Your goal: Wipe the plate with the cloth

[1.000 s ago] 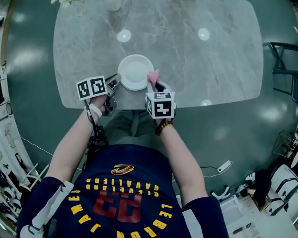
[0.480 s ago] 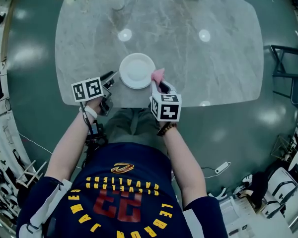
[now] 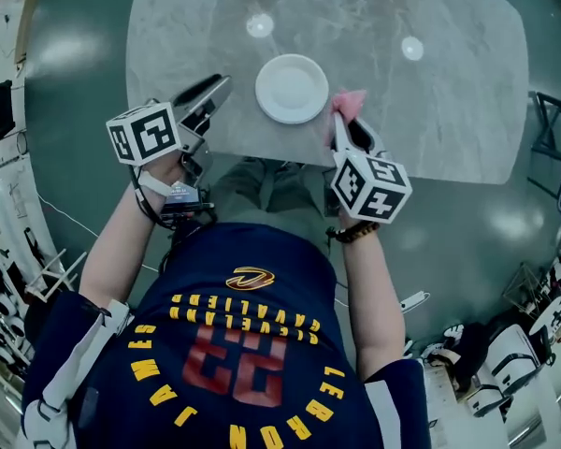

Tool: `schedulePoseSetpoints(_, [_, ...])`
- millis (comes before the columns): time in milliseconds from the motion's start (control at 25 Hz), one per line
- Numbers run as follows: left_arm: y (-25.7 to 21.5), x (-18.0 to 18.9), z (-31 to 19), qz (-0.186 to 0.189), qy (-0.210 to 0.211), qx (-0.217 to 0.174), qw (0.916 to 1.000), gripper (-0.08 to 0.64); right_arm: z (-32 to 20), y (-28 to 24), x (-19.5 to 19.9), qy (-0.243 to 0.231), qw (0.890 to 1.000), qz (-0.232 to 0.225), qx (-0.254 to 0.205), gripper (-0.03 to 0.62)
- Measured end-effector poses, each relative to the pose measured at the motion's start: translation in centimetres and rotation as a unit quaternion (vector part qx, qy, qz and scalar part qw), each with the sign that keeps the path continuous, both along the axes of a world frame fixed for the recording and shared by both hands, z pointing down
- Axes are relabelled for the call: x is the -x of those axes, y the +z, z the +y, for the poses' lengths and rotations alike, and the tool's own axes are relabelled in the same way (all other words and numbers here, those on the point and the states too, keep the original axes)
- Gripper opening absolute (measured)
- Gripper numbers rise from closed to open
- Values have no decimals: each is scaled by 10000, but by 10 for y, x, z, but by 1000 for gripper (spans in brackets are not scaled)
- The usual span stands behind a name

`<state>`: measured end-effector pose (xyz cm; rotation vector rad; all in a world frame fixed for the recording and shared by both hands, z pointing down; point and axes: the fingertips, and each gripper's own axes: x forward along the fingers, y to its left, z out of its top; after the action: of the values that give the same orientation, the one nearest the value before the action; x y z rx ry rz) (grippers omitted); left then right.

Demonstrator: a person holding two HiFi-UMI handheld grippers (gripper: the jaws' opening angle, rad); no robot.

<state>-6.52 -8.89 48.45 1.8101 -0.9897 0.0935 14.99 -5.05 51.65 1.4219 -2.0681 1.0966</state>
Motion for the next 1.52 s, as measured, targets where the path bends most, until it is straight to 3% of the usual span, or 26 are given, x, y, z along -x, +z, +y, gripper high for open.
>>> schedulePoseSetpoints(240, [-81, 14, 2, 177, -52, -708, 9973, 126, -5, -57, 8, -30, 9987, -265, -443, 46])
schedulePoseSetpoints(400, [-145, 15, 4, -230, 58, -1676, 9856, 126, -18, -122, 26, -166, 9905, -534, -1260, 46])
schedulePoseSetpoints(520, [-193, 11, -2, -542, -64, -2413, 9689, 125, -26, -181, 46, -447, 9752, -440, -2122, 46])
schedulePoseSetpoints(640, [-232, -3, -1, -635, -70, -3025, 9510, 124, -24, -232, 71, -796, 9523, -433, -2914, 46])
schedulePoseSetpoints(720, [-248, -11, 3, -860, 41, -3513, 9323, 124, -19, -256, 86, -932, 9366, -576, -3328, 46])
schedulePoseSetpoints(840, [-267, -9, 12, -1418, 113, -4261, 8934, 123, -9, -279, 102, -1116, 9154, -600, -3821, 46])
schedulePoseSetpoints(920, [-272, -7, 16, -1566, 128, -4452, 8816, 123, -2, -280, 106, -1206, 9137, -588, -3835, 46])
schedulePoseSetpoints(1120, [-257, -4, 14, -1503, 128, -4189, 8954, 121, -2, -274, 101, -1160, 9173, -512, -3776, 46])
schedulePoseSetpoints(1520, [-249, -2, 9, -1440, 126, -4043, 9031, 121, -4, -274, 107, -1240, 9195, -480, -3700, 46])
